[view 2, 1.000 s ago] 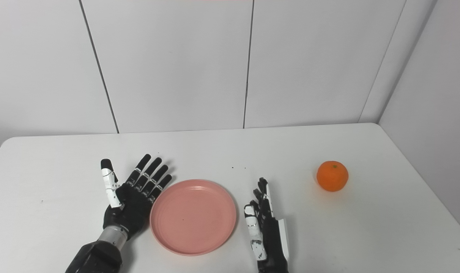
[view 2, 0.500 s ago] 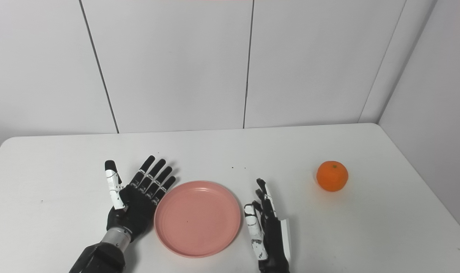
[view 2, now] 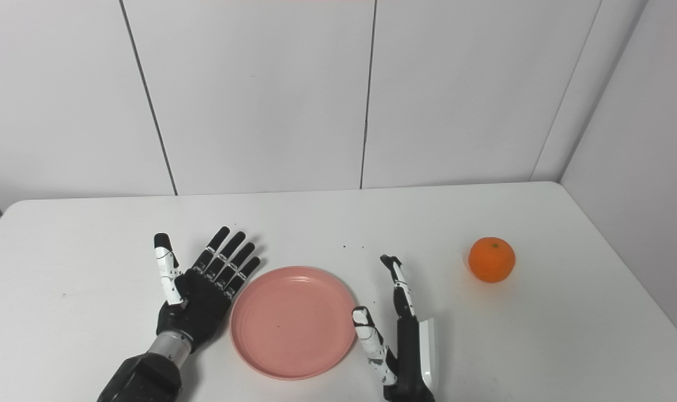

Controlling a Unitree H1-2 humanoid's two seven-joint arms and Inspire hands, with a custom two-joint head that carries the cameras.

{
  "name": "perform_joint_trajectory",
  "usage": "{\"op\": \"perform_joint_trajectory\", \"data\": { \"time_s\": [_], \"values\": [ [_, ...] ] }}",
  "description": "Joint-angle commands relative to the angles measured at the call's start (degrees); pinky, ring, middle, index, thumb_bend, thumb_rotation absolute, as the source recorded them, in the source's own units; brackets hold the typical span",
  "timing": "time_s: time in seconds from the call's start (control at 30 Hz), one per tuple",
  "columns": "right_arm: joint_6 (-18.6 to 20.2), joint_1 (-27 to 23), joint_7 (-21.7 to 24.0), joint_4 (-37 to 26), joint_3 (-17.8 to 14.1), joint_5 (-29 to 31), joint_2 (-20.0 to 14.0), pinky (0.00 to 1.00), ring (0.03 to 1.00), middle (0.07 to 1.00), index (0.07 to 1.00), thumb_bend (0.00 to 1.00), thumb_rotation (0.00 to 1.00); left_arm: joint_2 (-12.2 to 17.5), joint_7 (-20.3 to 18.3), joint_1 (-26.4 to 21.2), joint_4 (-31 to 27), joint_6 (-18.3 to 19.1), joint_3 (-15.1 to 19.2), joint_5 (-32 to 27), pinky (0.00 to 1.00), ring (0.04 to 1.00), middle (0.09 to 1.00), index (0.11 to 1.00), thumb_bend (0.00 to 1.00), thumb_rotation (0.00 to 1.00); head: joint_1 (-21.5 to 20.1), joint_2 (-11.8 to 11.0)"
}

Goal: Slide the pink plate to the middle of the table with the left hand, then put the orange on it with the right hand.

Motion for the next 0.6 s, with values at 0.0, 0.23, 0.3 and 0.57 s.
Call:
{"op": "perform_joint_trajectory", "data": {
  "time_s": [0.0,0.23,0.3,0.57],
  "values": [
    [1.5,-0.46,-0.47,-2.83,-0.82,-3.05,-0.91,0.92,0.927,0.934,0.882,0.72,0.99,0.29,0.56,-0.31,1.5,1.01,0.18,0.8,0.86,0.849,0.837,0.886,0.84,0.93,0.03,-0.04],
    [8.93,-2.6,3.75,-8.33,-1.95,-8.78,-3.79,0.87,0.908,0.919,0.879,0.74,0.97,0.45,0.24,-0.58,1.64,1.28,0.66,0.54,0.87,0.855,0.844,0.89,0.84,0.93,-0.87,-0.18],
    [10.25,-3.46,4.36,-9.41,-2.11,-11.34,-4.8,0.84,0.884,0.899,0.869,0.74,0.96,0.75,0.26,-0.61,1.6,1.3,0.62,0.2,0.87,0.855,0.847,0.892,0.84,0.93,-1.27,-0.12],
    [17.48,-7.29,9.4,-13.21,-3.38,-17.33,-8.39,0.81,0.859,0.865,0.836,0.82,0.96,1.74,-0.31,-1.0,2.59,1.31,0.62,-0.33,0.89,0.868,0.856,0.911,0.84,0.96,-3.55,-0.47]
  ]
}}
